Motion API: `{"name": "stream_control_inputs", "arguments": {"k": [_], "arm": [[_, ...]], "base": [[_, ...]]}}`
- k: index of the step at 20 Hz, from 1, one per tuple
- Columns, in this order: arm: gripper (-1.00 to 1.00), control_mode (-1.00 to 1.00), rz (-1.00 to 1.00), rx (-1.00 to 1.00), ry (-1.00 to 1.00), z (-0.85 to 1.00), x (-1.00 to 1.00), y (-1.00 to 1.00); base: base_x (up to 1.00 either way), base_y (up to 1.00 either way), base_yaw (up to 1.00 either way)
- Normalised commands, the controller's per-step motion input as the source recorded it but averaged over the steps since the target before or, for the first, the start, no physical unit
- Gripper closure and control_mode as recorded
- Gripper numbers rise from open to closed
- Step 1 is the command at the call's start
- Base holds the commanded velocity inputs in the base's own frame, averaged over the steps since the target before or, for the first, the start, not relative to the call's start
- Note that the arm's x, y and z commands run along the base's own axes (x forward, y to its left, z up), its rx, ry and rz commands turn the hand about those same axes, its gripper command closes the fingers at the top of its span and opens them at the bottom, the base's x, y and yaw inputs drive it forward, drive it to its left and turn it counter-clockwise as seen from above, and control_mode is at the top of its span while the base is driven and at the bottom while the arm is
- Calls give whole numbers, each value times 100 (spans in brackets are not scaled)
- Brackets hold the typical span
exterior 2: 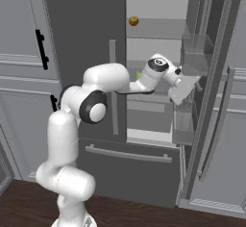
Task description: Grab a lemon wedge from the fridge and one ice cube from the ice bowl, and put them in the glass of lemonade.
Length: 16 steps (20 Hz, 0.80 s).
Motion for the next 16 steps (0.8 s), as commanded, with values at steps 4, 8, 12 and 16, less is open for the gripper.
{"name": "stream_control_inputs", "arguments": {"k": [4,8,12,16], "arm": [[-100,-100,4,0,-29,0,-43,52],[-100,-100,7,0,-33,4,-35,100],[-100,-100,10,0,-27,21,-43,100],[-100,-100,11,0,-35,33,-72,99]], "base": [[0,0,0],[0,0,0],[0,0,0],[0,0,0]]}}
